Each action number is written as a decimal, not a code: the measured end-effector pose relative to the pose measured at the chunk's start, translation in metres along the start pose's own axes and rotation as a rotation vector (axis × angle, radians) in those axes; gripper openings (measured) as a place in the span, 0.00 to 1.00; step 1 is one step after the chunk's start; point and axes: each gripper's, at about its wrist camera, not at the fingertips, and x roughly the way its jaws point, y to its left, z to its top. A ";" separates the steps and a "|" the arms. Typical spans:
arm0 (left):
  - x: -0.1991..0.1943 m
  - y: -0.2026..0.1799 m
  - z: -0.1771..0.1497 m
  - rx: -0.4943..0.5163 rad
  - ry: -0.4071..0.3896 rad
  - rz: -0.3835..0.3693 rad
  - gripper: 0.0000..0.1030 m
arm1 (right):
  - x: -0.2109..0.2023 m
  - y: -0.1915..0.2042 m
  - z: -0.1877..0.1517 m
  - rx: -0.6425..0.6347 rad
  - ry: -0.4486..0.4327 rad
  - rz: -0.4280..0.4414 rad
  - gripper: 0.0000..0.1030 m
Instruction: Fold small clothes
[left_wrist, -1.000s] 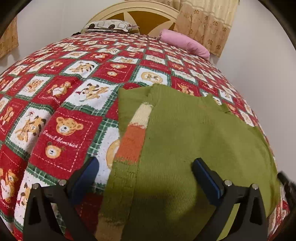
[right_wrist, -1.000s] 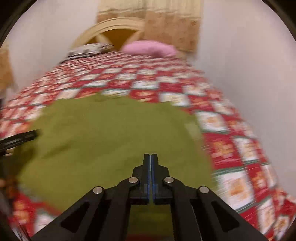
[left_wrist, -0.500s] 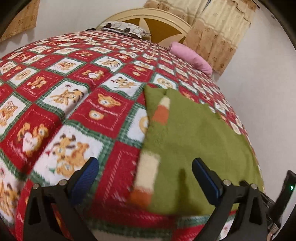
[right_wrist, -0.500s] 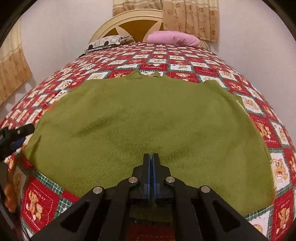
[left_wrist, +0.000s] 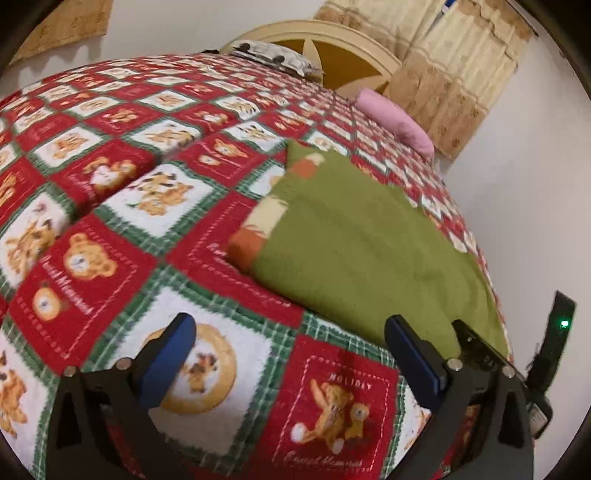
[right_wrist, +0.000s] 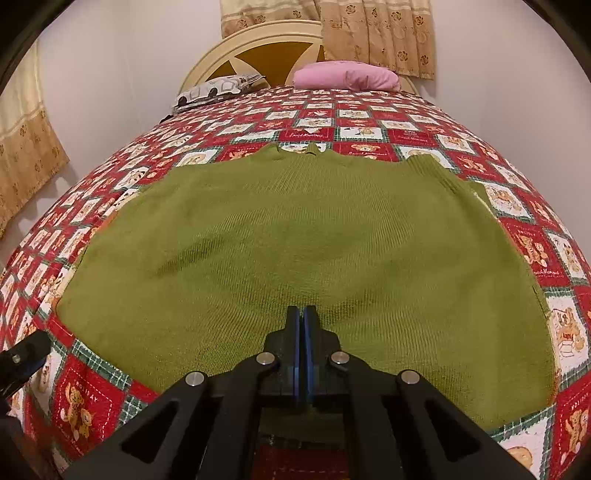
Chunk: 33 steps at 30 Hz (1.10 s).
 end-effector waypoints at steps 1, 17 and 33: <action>0.003 -0.001 0.003 -0.012 -0.013 -0.019 1.00 | 0.000 -0.001 0.000 0.000 0.000 0.000 0.02; 0.040 0.002 0.039 -0.129 -0.018 -0.084 0.22 | 0.000 -0.003 0.000 0.011 -0.001 0.011 0.02; 0.024 -0.097 0.036 0.295 -0.135 -0.083 0.18 | -0.001 -0.010 -0.003 0.063 -0.011 0.056 0.02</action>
